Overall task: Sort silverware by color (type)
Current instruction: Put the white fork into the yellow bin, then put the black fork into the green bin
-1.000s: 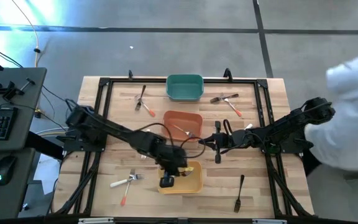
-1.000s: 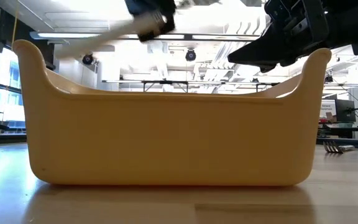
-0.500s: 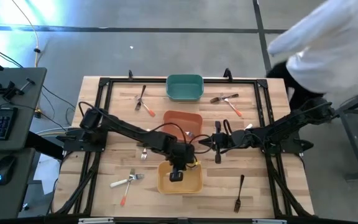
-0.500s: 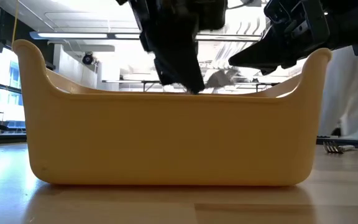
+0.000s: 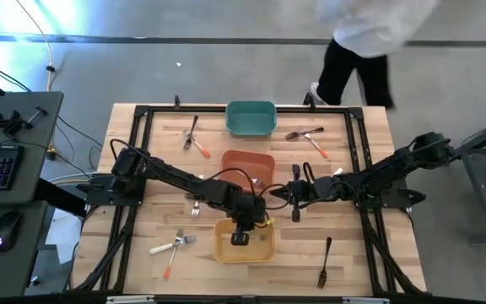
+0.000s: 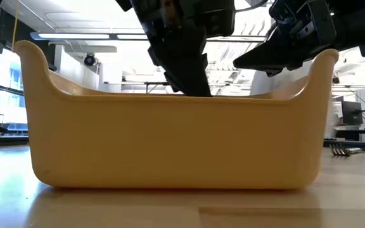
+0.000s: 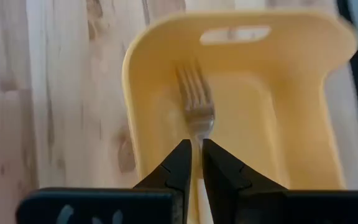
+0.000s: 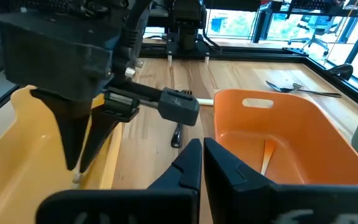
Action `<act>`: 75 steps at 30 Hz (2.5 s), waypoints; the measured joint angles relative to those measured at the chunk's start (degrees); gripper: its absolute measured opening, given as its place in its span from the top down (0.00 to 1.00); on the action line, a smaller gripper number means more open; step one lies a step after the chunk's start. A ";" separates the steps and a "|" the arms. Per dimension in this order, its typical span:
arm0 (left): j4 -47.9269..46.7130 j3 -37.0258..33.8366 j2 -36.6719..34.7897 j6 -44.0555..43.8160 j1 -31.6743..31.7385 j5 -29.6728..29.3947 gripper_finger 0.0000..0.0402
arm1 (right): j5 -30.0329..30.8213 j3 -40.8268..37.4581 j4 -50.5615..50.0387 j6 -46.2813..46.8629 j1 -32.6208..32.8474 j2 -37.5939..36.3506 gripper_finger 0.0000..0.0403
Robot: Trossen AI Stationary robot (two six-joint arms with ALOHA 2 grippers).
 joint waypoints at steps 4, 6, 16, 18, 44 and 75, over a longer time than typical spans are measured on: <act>-1.47 -0.87 -0.50 2.15 -1.35 -3.78 0.93 | -0.02 0.00 -0.13 0.02 -0.01 0.00 1.00; -1.39 -3.16 -2.37 3.30 -2.25 -6.32 0.96 | -0.02 0.00 -0.43 0.20 -0.01 0.00 1.00; 7.81 -23.54 -27.11 1.63 -5.85 -9.08 1.00 | -0.22 0.00 -2.15 1.26 0.01 0.00 1.00; 7.34 -28.12 -33.45 -0.42 -6.89 -10.90 1.00 | -0.22 0.00 -2.38 2.24 0.01 0.00 1.00; -0.65 -54.28 -53.60 -9.00 -7.06 -18.97 0.66 | -0.04 0.00 -1.27 4.66 -1.17 0.00 1.00; 3.76 -54.00 -36.57 5.29 1.08 -20.09 0.51 | -0.17 0.02 -2.95 5.53 -1.13 -0.02 1.00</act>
